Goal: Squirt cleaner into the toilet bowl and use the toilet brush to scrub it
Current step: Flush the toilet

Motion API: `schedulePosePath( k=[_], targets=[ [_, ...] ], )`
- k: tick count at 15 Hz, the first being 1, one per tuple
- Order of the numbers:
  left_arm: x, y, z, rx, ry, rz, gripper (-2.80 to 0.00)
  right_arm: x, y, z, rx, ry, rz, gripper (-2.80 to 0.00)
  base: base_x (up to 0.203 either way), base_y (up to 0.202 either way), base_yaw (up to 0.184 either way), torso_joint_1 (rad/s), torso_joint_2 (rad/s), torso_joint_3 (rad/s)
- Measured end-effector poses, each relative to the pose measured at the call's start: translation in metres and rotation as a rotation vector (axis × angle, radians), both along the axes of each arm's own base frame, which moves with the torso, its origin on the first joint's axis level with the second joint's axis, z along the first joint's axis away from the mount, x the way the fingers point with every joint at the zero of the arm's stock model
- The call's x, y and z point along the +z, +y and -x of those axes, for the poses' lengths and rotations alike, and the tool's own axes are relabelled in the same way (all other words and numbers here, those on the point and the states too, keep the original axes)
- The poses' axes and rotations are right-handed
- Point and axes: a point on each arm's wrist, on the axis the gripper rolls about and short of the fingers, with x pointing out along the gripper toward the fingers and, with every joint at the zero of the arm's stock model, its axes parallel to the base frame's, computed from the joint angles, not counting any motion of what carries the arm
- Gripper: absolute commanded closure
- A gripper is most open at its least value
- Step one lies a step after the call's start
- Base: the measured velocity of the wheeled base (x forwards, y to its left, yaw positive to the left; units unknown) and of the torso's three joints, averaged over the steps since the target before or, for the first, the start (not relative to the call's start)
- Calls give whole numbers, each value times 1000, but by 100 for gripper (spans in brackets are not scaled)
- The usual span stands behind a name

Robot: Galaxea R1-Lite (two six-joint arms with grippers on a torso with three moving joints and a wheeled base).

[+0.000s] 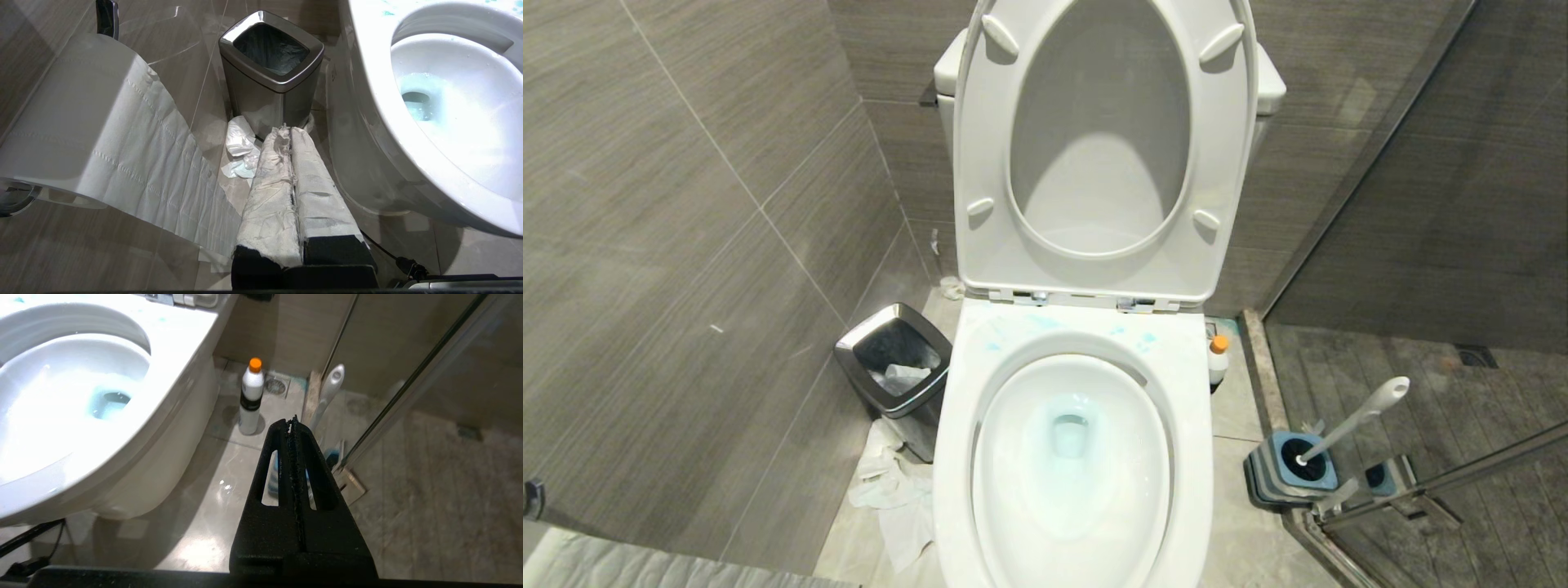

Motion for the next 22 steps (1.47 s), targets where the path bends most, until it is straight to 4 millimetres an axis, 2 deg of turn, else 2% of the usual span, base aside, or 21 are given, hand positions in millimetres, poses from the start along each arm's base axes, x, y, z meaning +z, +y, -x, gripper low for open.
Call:
schedulePosePath(
  k=[4, 22],
  targets=[
    [0, 0, 0, 0, 0, 0, 0, -3, 0, 1, -9, 14, -62, 0, 0, 0, 0, 0, 0, 0],
    [0, 0, 0, 0, 0, 0, 0, -3, 0, 1, -9, 12, -76, 0, 0, 0, 0, 0, 0, 0]
  ],
)
